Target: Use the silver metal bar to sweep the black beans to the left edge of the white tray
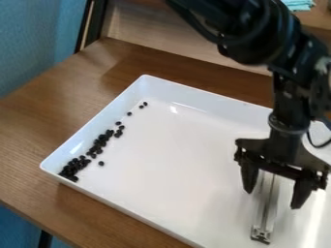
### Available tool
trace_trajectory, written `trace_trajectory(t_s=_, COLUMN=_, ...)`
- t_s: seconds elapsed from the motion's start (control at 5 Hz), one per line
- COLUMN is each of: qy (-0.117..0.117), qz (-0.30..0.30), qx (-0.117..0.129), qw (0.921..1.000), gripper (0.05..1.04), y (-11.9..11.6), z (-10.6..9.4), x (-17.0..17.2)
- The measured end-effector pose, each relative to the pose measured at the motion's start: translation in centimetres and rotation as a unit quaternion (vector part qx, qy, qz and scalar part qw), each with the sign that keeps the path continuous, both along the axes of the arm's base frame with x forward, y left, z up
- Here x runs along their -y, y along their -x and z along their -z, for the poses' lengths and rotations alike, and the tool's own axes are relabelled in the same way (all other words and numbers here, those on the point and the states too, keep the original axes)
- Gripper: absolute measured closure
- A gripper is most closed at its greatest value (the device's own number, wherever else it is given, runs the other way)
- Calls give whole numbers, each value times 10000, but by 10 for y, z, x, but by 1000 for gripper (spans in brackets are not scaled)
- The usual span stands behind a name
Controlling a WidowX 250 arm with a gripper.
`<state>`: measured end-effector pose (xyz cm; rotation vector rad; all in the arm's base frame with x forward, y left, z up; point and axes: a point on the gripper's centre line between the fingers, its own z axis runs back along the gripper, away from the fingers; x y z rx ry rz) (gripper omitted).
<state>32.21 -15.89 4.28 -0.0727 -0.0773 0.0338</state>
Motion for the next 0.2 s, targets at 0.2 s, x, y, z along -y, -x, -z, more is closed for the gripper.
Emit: trace_trajectory(t_s=0.2, qy=367, qz=-124, qx=57, qw=9992, gripper=79, y=-7, z=-46, x=-21)
